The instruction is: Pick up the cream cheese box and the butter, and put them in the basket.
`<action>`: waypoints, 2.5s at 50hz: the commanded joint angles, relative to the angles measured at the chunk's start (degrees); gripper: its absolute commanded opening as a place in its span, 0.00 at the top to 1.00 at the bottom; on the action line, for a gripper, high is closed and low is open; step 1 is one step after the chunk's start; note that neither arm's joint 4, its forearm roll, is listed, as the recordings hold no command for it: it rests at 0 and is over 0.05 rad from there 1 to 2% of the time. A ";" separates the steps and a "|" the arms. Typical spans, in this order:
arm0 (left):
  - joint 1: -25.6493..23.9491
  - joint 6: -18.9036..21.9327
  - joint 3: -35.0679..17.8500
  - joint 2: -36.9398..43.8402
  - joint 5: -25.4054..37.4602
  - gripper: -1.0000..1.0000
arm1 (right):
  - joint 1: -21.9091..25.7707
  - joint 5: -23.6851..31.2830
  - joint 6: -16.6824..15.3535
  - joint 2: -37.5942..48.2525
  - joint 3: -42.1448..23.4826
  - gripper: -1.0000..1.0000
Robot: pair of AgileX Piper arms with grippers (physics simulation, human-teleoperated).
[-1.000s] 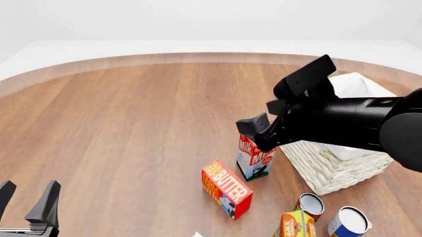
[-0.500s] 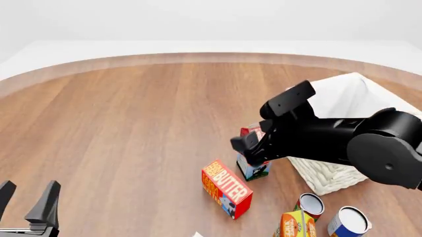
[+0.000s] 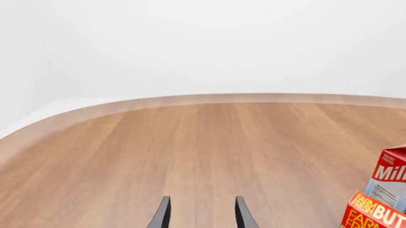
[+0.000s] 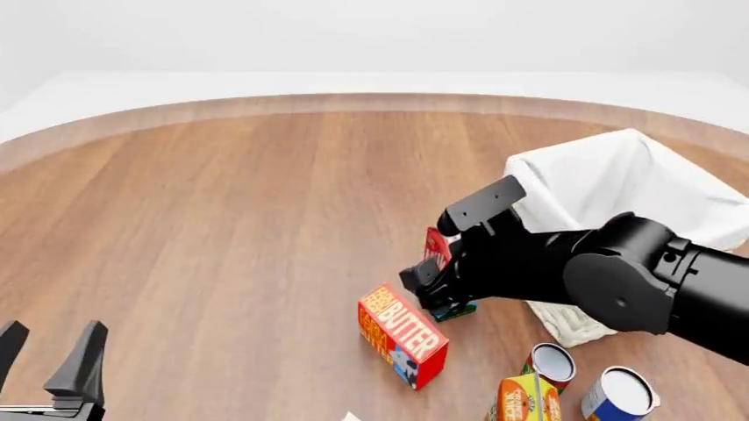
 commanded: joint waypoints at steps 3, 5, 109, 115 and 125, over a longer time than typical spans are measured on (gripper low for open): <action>0.00 0.00 0.00 0.00 0.00 0.00 | -0.28 -0.25 0.22 3.89 -0.24 0.00; 0.00 0.00 0.00 0.00 0.00 0.00 | 0.06 -0.16 0.50 4.22 -0.36 0.00; 0.00 0.00 0.00 0.00 0.00 0.00 | 3.37 -12.55 7.86 17.88 8.30 1.00; 0.00 0.00 0.00 0.00 0.00 0.00 | 3.66 -12.04 7.79 17.24 8.24 1.00; 0.00 0.00 0.00 0.00 0.00 0.00 | 4.16 -9.69 7.42 15.40 6.95 1.00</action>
